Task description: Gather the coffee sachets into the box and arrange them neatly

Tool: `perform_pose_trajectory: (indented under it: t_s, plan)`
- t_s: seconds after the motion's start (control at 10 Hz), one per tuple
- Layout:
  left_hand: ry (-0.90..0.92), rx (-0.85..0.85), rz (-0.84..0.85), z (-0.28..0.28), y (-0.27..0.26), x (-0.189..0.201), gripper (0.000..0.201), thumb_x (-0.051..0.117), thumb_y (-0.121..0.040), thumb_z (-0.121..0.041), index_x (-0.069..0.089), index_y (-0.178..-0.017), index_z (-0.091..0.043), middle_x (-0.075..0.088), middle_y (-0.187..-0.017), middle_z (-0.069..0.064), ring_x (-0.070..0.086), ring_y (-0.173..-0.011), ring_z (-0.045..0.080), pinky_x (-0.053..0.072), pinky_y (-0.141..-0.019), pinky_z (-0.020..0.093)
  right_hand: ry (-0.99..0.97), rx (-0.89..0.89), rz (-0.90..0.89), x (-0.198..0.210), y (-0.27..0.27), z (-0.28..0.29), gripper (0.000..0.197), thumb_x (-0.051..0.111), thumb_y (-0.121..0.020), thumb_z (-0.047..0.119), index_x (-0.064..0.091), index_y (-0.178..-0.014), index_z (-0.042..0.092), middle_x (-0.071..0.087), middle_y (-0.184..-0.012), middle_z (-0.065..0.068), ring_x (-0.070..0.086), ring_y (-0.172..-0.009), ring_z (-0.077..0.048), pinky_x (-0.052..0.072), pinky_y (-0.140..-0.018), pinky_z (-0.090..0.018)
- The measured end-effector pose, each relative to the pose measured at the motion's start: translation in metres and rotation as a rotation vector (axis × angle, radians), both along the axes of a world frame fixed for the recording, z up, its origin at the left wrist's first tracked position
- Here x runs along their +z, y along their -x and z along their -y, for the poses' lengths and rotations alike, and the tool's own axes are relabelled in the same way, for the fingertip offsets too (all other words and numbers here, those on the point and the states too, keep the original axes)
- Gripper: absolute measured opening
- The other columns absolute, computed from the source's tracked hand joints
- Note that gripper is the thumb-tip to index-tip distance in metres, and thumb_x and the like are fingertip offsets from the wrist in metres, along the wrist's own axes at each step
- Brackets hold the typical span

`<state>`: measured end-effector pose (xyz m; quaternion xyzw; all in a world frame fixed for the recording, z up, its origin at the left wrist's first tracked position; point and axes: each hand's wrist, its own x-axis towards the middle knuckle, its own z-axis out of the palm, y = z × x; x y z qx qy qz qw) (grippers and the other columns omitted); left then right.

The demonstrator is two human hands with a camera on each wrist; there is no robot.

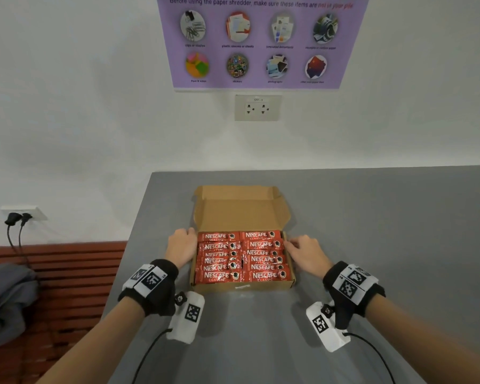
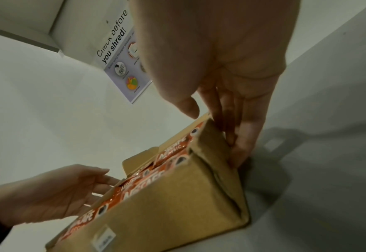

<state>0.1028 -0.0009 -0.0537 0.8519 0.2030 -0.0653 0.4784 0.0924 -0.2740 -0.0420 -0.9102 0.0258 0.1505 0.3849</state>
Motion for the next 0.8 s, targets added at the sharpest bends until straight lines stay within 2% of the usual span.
perform_pose_trajectory:
  t_s: [0.1,0.2,0.3,0.4,0.5,0.6,0.7,0.8]
  plan:
    - [0.078,0.036,0.006,-0.002,-0.007,-0.007,0.031,0.034,-0.099,-0.024,0.056,-0.095,-0.001,0.063,-0.103,0.022,0.059,-0.099,0.038,0.046,-0.094,0.050,0.008,-0.022,0.040,0.004,-0.006,0.001,0.030,0.042,-0.099,0.021,0.064,-0.096,0.000,0.062,-0.075,-0.002,0.056,-0.060,-0.008,0.043,-0.049,-0.012]
    - [0.140,0.039,0.020,-0.002,-0.021,-0.016,0.029,0.039,-0.095,-0.024,0.059,-0.089,-0.004,0.064,-0.103,0.023,0.061,-0.097,0.040,0.047,-0.092,0.054,0.028,-0.046,0.069,0.011,-0.015,-0.001,0.028,0.041,-0.097,0.015,0.063,-0.095,-0.002,0.063,-0.079,-0.006,0.055,-0.062,-0.012,0.044,-0.055,-0.018]
    - [0.169,0.054,0.032,0.001,-0.037,-0.020,0.026,0.043,-0.092,-0.020,0.060,-0.074,-0.011,0.067,-0.098,0.022,0.062,-0.095,0.039,0.049,-0.090,0.052,0.045,-0.083,0.076,0.015,-0.028,-0.002,0.029,0.040,-0.096,0.013,0.064,-0.096,-0.004,0.062,-0.077,-0.008,0.054,-0.064,-0.017,0.044,-0.062,-0.027]
    - [0.295,0.123,0.050,0.001,-0.044,-0.018,0.018,0.055,-0.089,-0.022,0.064,-0.074,-0.017,0.071,-0.092,0.018,0.067,-0.089,0.036,0.053,-0.085,0.051,0.028,-0.122,0.066,0.021,-0.041,-0.002,0.029,0.039,-0.095,0.010,0.066,-0.101,0.001,0.064,-0.086,-0.012,0.056,-0.072,-0.021,0.045,-0.069,-0.028]
    - [0.378,0.189,0.062,-0.002,-0.048,-0.022,0.006,0.065,-0.085,-0.018,0.066,-0.081,-0.014,0.071,-0.092,0.017,0.069,-0.086,0.033,0.055,-0.084,0.048,-0.021,-0.153,0.061,0.023,-0.051,-0.004,0.030,0.039,-0.094,0.008,0.066,-0.106,0.002,0.062,-0.087,-0.010,0.057,-0.076,-0.023,0.049,-0.074,-0.032]
    - [0.337,0.194,0.083,-0.004,-0.055,-0.032,0.009,0.069,-0.081,-0.020,0.067,-0.073,-0.023,0.072,-0.091,0.014,0.069,-0.086,0.031,0.055,-0.085,0.047,-0.025,-0.168,0.055,0.025,-0.053,-0.007,0.030,0.039,-0.094,0.007,0.066,-0.108,0.002,0.064,-0.089,-0.012,0.058,-0.077,-0.023,0.050,-0.076,-0.034]
    - [0.328,0.186,0.090,-0.008,-0.063,-0.044,0.012,0.070,-0.080,-0.023,0.067,-0.069,-0.026,0.072,-0.090,0.010,0.069,-0.086,0.029,0.055,-0.085,0.046,-0.025,-0.172,0.064,0.021,-0.056,-0.007,0.031,0.039,-0.095,0.007,0.065,-0.110,0.003,0.068,-0.098,-0.015,0.060,-0.080,-0.023,0.051,-0.078,-0.034]
    - [0.344,0.182,0.129,-0.009,-0.066,-0.048,0.010,0.069,-0.081,-0.023,0.067,-0.072,-0.026,0.072,-0.091,0.010,0.069,-0.085,0.029,0.055,-0.085,0.047,-0.036,-0.182,0.074,0.019,-0.056,-0.007,0.032,0.039,-0.095,0.008,0.061,-0.118,0.002,0.066,-0.110,-0.017,0.061,-0.096,-0.027,0.049,-0.088,-0.036]
